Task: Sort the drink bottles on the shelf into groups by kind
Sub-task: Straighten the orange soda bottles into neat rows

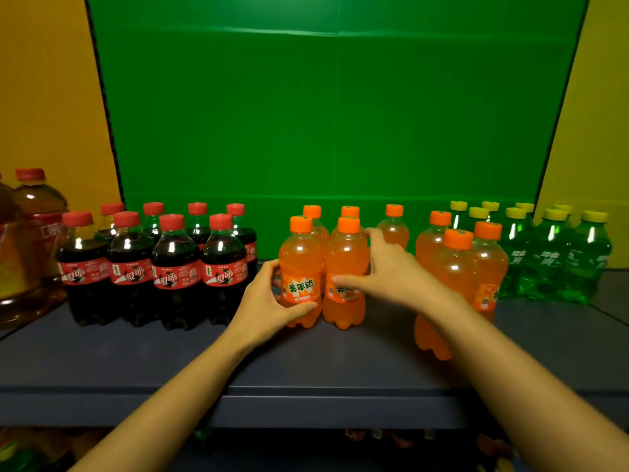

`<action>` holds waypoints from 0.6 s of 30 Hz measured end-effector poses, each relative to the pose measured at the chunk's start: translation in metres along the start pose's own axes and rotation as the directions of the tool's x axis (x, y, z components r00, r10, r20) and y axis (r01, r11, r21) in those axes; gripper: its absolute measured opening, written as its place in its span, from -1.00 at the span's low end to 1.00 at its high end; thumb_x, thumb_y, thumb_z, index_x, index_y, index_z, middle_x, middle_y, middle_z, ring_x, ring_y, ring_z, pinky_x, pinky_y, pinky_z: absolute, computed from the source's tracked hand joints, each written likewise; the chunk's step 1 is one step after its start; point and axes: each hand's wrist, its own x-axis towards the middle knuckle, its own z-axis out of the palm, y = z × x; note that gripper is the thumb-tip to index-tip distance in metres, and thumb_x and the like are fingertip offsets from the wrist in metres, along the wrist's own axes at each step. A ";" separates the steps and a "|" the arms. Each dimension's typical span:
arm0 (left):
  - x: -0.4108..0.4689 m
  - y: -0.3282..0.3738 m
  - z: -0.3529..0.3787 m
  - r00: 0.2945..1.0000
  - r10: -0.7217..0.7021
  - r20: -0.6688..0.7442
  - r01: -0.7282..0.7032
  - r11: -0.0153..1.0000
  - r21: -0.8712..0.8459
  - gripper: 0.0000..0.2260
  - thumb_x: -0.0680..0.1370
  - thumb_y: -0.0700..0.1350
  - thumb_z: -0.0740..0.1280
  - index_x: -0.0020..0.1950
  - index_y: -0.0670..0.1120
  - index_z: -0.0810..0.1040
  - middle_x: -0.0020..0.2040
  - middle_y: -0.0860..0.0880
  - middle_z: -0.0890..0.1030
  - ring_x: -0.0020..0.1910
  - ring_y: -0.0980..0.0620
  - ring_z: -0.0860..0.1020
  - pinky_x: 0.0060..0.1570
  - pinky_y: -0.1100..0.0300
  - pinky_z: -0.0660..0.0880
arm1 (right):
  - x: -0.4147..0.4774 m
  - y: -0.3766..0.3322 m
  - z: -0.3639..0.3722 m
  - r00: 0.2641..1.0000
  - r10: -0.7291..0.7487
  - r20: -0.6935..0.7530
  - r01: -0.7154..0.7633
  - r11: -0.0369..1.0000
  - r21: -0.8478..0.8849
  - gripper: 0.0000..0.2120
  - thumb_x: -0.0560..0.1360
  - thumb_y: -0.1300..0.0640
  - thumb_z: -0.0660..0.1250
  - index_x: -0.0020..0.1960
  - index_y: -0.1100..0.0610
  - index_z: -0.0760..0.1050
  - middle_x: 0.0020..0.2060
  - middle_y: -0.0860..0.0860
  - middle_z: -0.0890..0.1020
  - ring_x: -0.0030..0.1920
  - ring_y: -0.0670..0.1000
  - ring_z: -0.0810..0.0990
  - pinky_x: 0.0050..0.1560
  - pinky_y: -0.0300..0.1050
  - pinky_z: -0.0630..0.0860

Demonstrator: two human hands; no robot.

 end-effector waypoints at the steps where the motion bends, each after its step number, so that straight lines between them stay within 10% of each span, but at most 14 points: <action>1: 0.000 0.001 0.000 1.000 -0.004 -0.003 0.004 1.000 0.003 -0.30 0.28 -0.06 0.56 0.32 -0.07 0.31 0.12 0.03 0.51 0.05 0.13 0.53 -0.11 0.41 0.48 | -0.007 0.001 0.012 1.000 0.002 -0.031 -0.001 1.000 0.025 -0.13 0.39 -0.14 0.39 0.47 0.16 -0.02 0.32 0.15 0.44 0.28 0.18 0.45 0.23 0.01 0.40; 18: 0.000 -0.004 0.005 0.999 0.033 0.029 -0.034 0.999 0.020 -0.33 0.34 -0.07 0.51 0.37 -0.06 0.29 0.24 0.01 0.50 0.16 0.09 0.52 0.09 0.30 0.49 | -0.025 0.015 0.074 0.967 0.004 -0.256 0.094 0.925 0.369 -0.36 0.54 -0.06 0.21 0.49 0.06 -0.02 0.39 -0.01 0.34 0.36 -0.01 0.37 0.26 -0.18 0.32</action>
